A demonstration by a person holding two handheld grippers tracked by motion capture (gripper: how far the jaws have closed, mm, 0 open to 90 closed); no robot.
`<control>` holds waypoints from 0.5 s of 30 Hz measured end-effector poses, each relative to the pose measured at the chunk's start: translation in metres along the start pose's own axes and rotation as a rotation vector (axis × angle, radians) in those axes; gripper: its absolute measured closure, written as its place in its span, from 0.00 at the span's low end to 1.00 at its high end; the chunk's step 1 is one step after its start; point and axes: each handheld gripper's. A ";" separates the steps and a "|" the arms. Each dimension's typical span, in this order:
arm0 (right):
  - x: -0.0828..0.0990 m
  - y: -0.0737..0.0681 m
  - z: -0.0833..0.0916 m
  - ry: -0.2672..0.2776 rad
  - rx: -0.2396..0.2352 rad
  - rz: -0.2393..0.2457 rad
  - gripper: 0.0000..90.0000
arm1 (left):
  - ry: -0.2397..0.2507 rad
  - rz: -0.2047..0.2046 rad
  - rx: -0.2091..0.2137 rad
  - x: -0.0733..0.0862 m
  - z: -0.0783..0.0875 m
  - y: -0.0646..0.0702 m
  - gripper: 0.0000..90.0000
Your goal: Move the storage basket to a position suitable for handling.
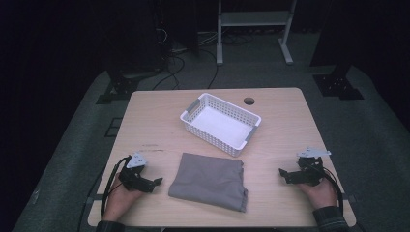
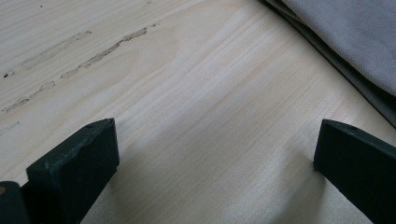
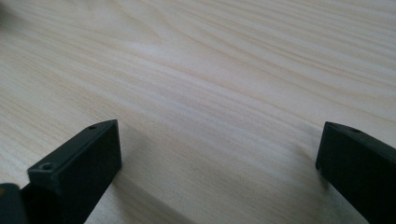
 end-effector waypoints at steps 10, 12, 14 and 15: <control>-0.002 0.000 0.003 -0.011 -0.025 0.027 0.10 | -0.003 -0.001 0.001 0.000 0.000 0.000 0.00; -0.003 -0.001 0.004 -0.021 -0.027 0.032 0.12 | -0.002 -0.001 0.001 0.000 0.000 0.000 0.00; -0.004 -0.003 0.005 -0.024 -0.036 0.033 0.14 | -0.003 -0.001 0.001 0.000 0.000 0.000 0.00; -0.005 -0.004 0.005 -0.024 -0.037 0.033 0.14 | -0.003 -0.001 0.001 0.000 0.000 0.000 0.00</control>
Point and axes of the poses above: each handheld gripper's, and its own axes: z roughly backward along the jaws, x roughly out of its underside, y roughly to its right, and after that the axes turned 8 degrees about -z, right-handed
